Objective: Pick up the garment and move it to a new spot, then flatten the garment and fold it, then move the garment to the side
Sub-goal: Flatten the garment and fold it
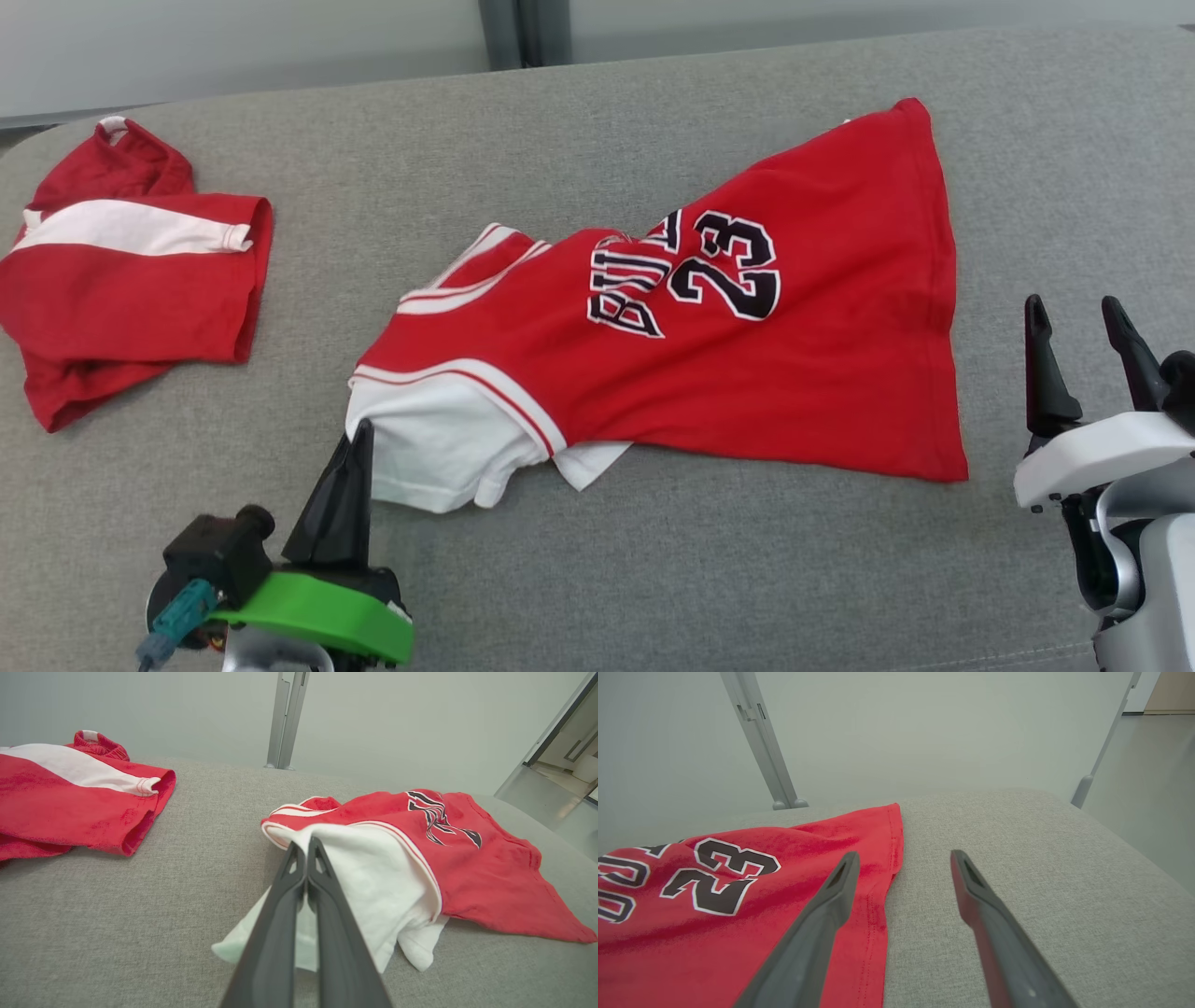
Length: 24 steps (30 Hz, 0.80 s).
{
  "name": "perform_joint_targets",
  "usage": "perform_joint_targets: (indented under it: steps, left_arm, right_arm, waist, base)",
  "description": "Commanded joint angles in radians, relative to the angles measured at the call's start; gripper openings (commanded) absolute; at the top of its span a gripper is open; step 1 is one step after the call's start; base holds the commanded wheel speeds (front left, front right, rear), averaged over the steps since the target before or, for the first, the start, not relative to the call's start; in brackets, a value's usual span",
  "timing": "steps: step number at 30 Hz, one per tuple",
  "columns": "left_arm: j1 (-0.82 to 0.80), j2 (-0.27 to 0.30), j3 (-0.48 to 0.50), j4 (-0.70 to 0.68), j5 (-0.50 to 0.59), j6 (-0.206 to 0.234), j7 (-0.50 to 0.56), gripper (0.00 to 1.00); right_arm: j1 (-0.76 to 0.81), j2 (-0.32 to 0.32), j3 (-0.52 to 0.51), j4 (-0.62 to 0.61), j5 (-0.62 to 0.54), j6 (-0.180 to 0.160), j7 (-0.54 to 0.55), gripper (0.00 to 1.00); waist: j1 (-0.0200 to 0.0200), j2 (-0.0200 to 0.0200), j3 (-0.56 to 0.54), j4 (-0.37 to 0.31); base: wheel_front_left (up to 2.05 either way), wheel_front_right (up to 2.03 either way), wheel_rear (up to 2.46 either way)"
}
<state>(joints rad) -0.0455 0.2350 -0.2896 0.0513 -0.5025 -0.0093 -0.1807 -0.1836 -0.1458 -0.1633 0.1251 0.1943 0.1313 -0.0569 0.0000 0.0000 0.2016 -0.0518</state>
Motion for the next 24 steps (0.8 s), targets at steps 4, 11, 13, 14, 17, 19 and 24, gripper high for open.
perform_joint_targets:
  steps: [4, 11, 13, 14, 17, 19, 24]
  left_arm:
    - [0.09, 0.01, 0.012, -0.072, -0.04, 0.038, 0.051, 0.0]
    - [0.08, -0.013, 0.004, 0.008, -0.06, 0.038, 0.063, 0.09]
    - [0.063, -0.023, 0.0, 0.043, -0.064, 0.032, 0.051, 0.21]
    - [0.057, -0.029, -0.001, 0.059, -0.068, 0.028, 0.043, 0.25]
    - [0.036, -0.045, -0.002, 0.113, -0.062, 0.021, 0.007, 0.86]
    - [0.023, -0.054, 0.0, 0.142, -0.058, 0.019, -0.017, 1.0]
    - [0.004, -0.062, 0.017, 0.169, -0.033, 0.02, -0.065, 1.0]
  right_arm:
    - [0.02, 0.007, -0.049, 0.025, -0.028, -0.001, 0.005, 1.0]
    - [0.04, -0.001, -0.181, 0.051, -0.077, -0.001, -0.006, 1.0]
    - [0.049, 0.0, -0.208, 0.046, -0.09, -0.001, -0.001, 1.0]
    - [0.052, 0.002, -0.219, 0.043, -0.093, -0.001, 0.0, 1.0]
    - [0.067, 0.006, -0.232, 0.039, -0.097, -0.001, -0.002, 1.0]
    - [0.079, 0.006, -0.223, 0.038, -0.092, -0.001, -0.01, 1.0]
    - [0.091, 0.016, -0.154, 0.022, -0.082, -0.001, -0.064, 1.0]
  waist:
    - [0.0, 0.0, -0.008, 0.025]
    - [0.0, 0.0, -0.007, 0.009]
    - [0.0, 0.0, -0.008, 0.0]
    - [0.0, 0.0, -0.009, -0.004]
    - [0.0, 0.0, -0.015, -0.015]
    - [0.0, 0.0, -0.021, -0.021]
    - [0.0, 0.0, -0.039, -0.026]
  base:
    - [0.0, 0.0, 0.0]
    - [0.0, 0.0, 0.0]
    - [0.0, 0.0, 0.0]
    - [0.0, 0.0, 0.0]
    - [0.0, 0.0, 0.0]
    - [0.0, 0.0, 0.0]
    - [0.0, 0.0, 0.0]
